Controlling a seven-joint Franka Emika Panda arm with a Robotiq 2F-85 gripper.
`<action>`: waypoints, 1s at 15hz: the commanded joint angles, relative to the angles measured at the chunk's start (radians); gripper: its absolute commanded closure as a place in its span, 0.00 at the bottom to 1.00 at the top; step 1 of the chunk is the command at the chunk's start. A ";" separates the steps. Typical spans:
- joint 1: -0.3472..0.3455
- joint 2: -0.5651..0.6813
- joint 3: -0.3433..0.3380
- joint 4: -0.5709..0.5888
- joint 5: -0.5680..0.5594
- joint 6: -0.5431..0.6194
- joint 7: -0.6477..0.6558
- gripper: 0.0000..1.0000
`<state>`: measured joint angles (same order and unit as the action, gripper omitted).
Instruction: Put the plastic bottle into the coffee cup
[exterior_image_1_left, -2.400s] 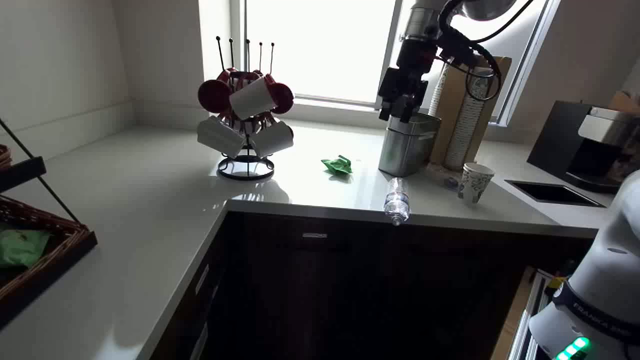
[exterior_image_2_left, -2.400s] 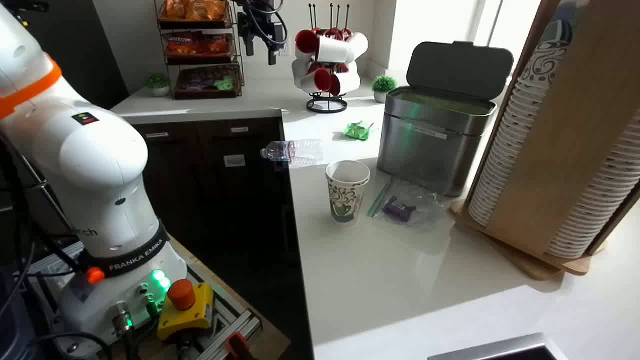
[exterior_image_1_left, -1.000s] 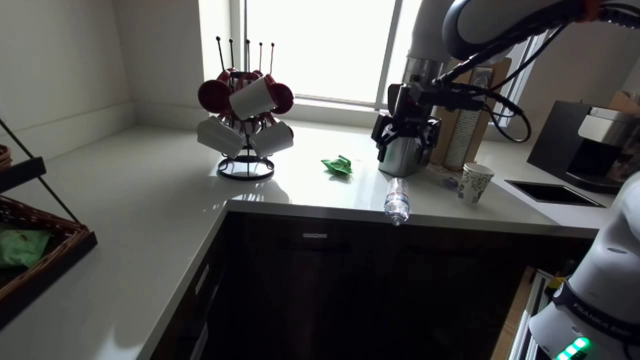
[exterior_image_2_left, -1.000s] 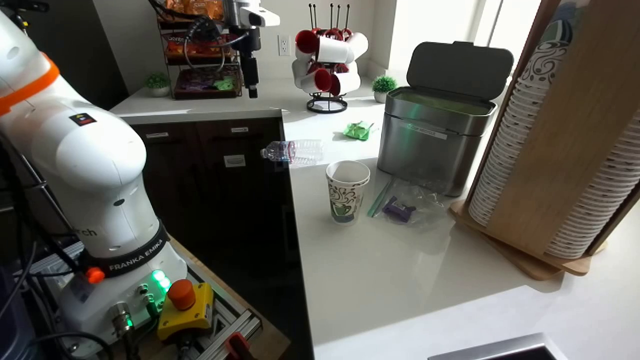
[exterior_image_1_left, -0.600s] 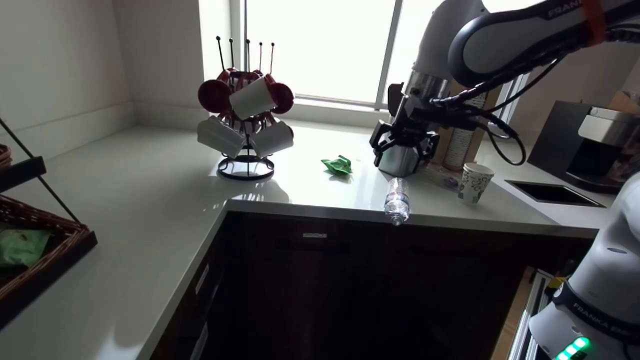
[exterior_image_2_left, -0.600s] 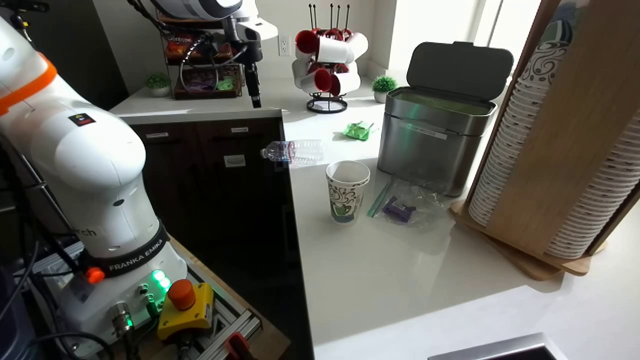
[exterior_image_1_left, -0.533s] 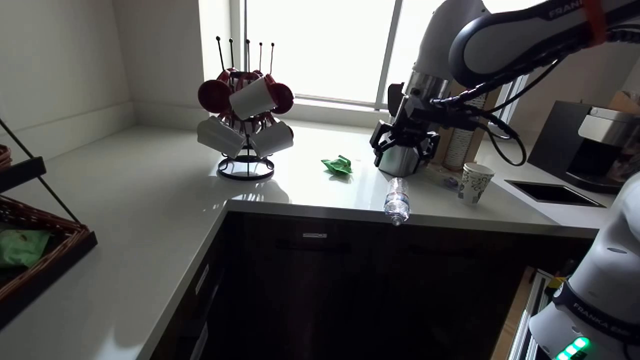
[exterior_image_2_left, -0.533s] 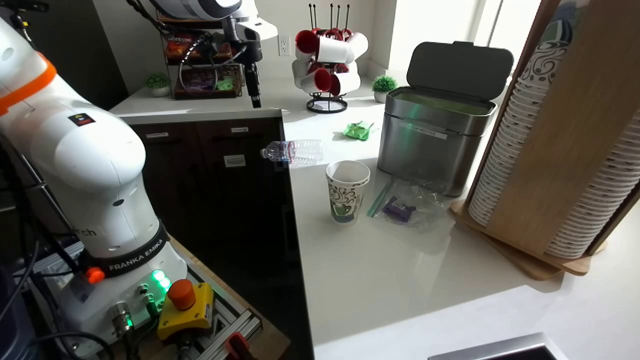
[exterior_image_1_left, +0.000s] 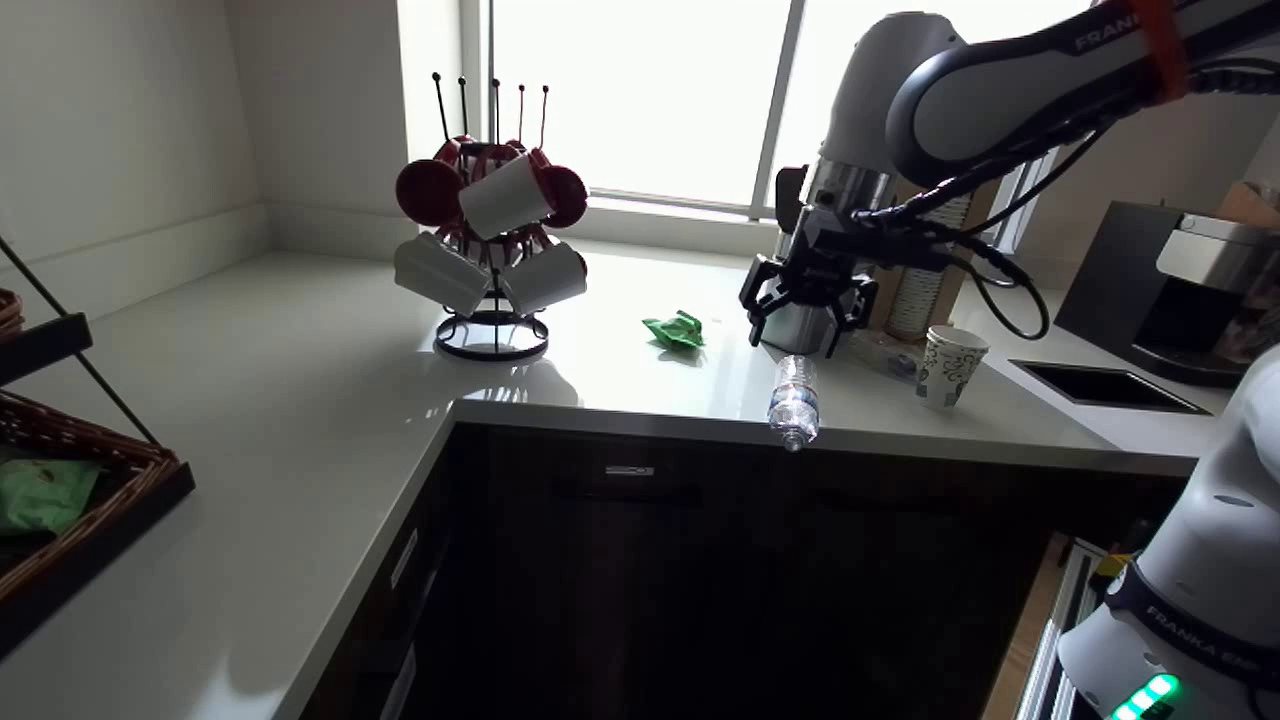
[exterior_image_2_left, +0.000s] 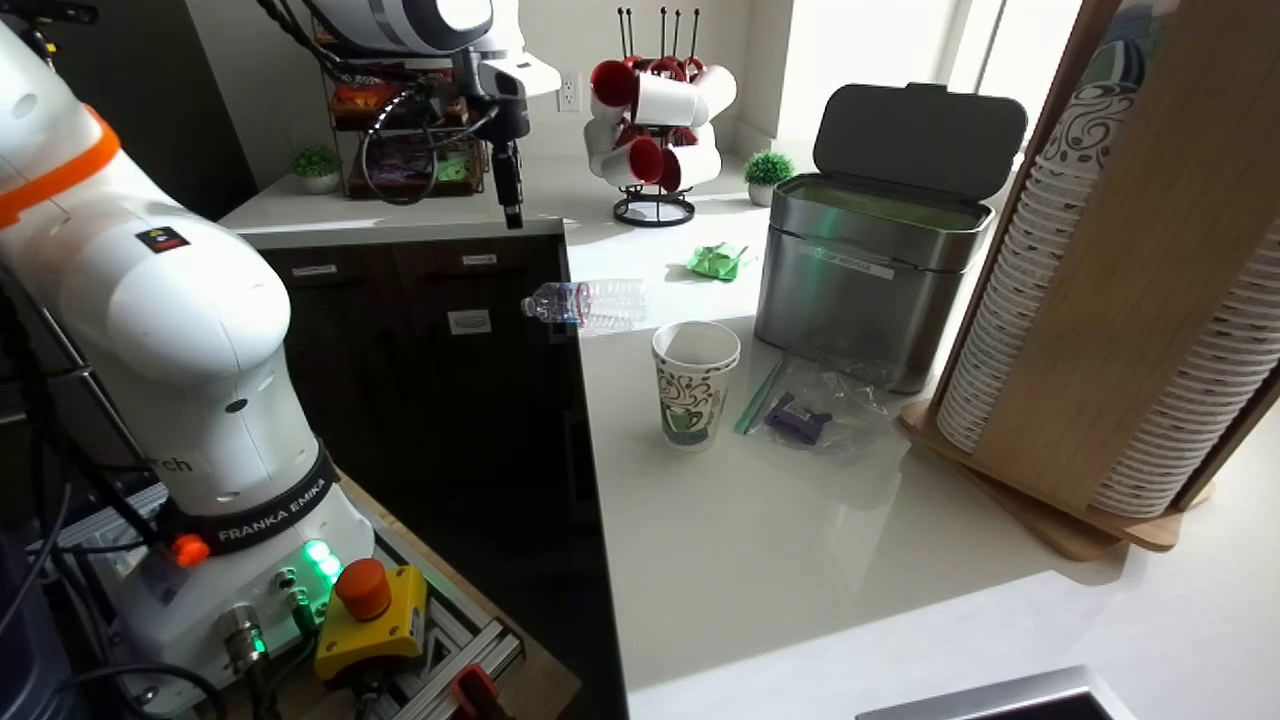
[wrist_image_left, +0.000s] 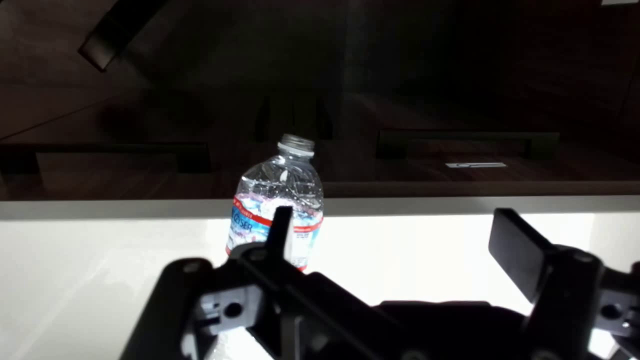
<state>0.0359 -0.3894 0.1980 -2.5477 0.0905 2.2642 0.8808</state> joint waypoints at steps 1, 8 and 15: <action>-0.002 0.030 -0.007 -0.027 0.027 0.010 0.025 0.00; -0.012 0.064 -0.011 -0.059 0.020 0.019 0.128 0.00; -0.014 0.061 -0.006 -0.111 -0.016 0.061 0.235 0.00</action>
<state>0.0278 -0.3104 0.1791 -2.6086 0.1007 2.2643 1.0632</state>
